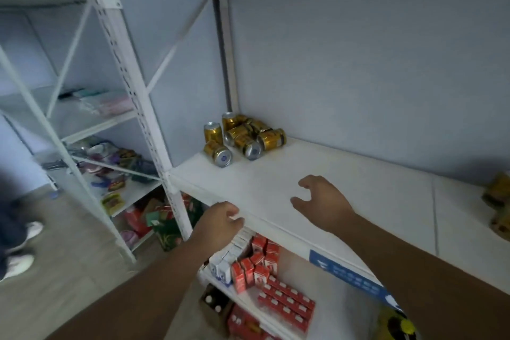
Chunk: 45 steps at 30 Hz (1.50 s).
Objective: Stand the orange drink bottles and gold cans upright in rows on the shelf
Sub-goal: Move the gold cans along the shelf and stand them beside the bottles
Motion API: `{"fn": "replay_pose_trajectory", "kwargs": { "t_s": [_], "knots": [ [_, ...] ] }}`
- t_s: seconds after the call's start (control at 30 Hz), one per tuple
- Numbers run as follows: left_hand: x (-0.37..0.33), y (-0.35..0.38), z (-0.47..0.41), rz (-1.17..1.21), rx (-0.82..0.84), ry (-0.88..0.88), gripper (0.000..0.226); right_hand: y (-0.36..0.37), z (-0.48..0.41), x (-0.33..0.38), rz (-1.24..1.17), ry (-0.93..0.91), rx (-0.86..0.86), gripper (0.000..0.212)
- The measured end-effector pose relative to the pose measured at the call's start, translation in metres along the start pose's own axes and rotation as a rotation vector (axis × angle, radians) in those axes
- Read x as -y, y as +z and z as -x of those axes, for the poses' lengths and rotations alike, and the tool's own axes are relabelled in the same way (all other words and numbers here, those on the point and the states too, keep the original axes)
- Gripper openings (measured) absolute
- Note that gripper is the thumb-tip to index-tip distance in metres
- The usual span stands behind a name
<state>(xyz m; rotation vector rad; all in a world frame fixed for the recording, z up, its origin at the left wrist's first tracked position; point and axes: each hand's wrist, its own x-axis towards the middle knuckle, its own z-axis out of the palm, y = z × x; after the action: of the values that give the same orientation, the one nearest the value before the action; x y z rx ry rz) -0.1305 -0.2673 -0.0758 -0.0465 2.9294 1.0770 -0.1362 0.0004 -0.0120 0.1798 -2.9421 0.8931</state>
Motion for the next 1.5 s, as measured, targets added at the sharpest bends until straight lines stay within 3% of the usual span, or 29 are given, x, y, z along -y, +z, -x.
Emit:
{"fn": "replay_pose_trajectory", "kwargs": {
  "t_s": [0.17, 0.3, 0.53, 0.73, 0.87, 1.13, 1.33, 1.5],
  "knots": [
    [0.057, -0.045, -0.01, 0.002, -0.053, -0.064, 0.014, 0.046, -0.019, 0.047, 0.021, 0.002, 0.044, 0.053],
    [0.07, -0.063, -0.034, 0.021, -0.064, -0.079, 0.036, 0.059, -0.041, 0.062, 0.041, 0.022, 0.079, 0.055],
    [0.065, -0.08, -0.094, 0.035, -0.066, -0.101, 0.043, 0.066, -0.114, 0.068, 0.059, 0.048, 0.076, 0.057],
    [0.06, -0.099, -0.159, 0.111, -0.134, -0.252, 0.049, 0.075, -0.186, 0.078, 0.068, 0.036, 0.006, 0.056],
    [0.054, -0.099, -0.202, 0.181, -0.128, -0.342, 0.052, 0.085, -0.216, 0.082, 0.216, -0.01, -0.043, 0.078],
    [0.05, -0.096, -0.259, 0.236, -0.041, -0.477, 0.078, 0.104, -0.252, 0.088, 0.373, 0.086, 0.024, 0.094],
    [0.055, -0.096, -0.283, 0.322, 0.112, -0.466, 0.07, 0.118, -0.268, 0.103, 0.568, 0.163, 0.051, 0.078],
    [0.055, -0.097, -0.29, 0.449, 0.169, -0.394, 0.047, 0.128, -0.271, 0.103, 0.441, 0.26, 0.014, 0.075]
  ]
}}
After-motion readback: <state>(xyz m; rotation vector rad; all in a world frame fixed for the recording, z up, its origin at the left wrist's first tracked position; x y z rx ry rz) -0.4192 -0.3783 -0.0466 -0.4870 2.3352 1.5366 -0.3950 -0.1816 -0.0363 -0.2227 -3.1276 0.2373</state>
